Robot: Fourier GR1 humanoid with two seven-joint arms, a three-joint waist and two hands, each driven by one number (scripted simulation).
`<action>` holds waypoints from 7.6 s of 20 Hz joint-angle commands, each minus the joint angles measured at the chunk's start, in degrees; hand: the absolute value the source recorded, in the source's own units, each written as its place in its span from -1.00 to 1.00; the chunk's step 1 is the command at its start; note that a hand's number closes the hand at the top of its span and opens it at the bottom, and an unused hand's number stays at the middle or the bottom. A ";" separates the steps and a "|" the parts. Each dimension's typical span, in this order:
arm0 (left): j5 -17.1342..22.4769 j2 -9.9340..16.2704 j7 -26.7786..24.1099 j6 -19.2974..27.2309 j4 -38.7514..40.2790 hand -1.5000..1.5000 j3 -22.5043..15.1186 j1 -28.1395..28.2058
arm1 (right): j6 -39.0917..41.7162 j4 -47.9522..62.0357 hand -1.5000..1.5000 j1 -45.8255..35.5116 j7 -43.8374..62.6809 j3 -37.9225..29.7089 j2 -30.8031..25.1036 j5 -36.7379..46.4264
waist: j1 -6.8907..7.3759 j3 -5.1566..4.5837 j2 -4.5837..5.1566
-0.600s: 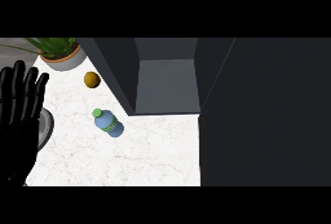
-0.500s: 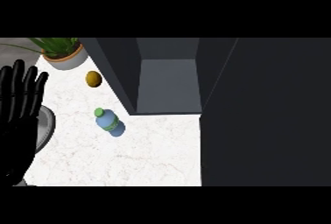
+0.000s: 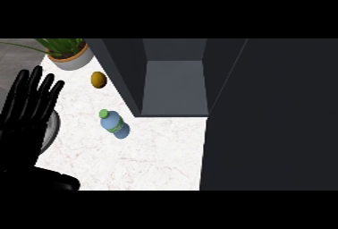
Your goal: Pick up the bottled water, place it into the cabinet and close the cabinet
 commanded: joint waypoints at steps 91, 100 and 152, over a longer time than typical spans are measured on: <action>-22.53 -0.40 -63.34 -2.60 98.61 1.00 4.57 -29.37 | -19.27 -13.02 -1.00 -5.58 18.78 26.18 -5.59 12.89 | -1.32 -0.11 0.33; -21.86 -4.64 -64.73 9.52 90.85 1.00 4.93 -24.10 | -19.75 -15.78 -1.00 -2.85 18.83 24.56 -8.23 11.66 | 0.31 0.08 -0.24; 15.00 -7.29 -37.57 40.77 90.16 1.00 -20.89 -51.67 | -20.82 -19.94 -1.00 7.23 9.24 23.87 -16.08 3.92 | -2.62 0.02 0.63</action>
